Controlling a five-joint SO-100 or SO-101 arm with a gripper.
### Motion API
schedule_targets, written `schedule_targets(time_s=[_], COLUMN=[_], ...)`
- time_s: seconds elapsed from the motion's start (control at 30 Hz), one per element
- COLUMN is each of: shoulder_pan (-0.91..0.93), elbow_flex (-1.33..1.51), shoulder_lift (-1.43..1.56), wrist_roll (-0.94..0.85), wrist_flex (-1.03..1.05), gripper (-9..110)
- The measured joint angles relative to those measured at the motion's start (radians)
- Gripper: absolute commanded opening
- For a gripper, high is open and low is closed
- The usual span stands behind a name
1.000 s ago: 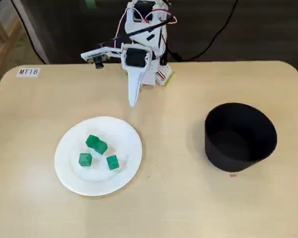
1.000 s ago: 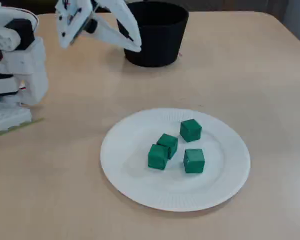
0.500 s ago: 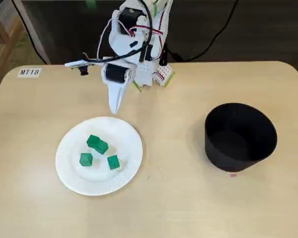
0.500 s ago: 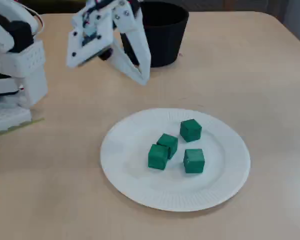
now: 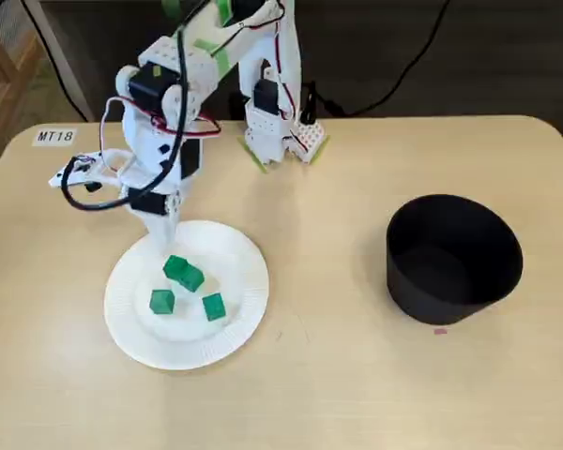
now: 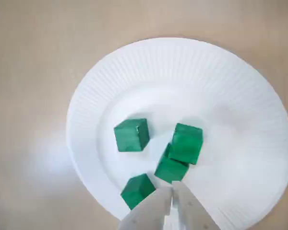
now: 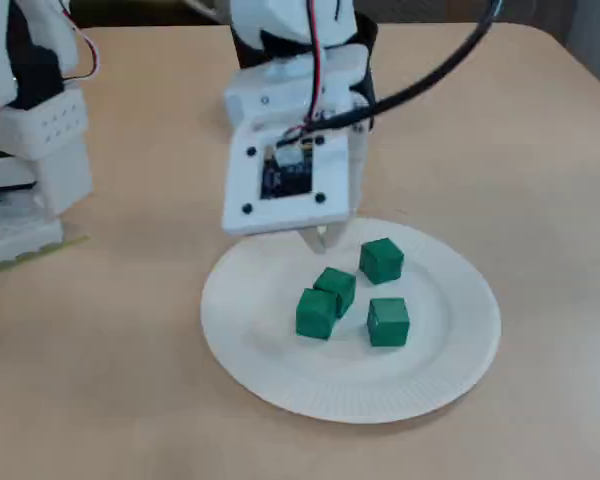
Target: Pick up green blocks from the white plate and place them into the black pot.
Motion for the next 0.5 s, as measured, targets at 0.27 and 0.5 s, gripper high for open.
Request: schedule_targets(time_s=[0.27,0.5], shoulder_pan=[0.0,0.0], elbow_flex=[-0.021,-0.132], shoulder_lift=[-0.091,-0.212], wrist_roll=[-0.038,-0.081], wrist_flex=[-0.058,-0.057], gripper=[19,24])
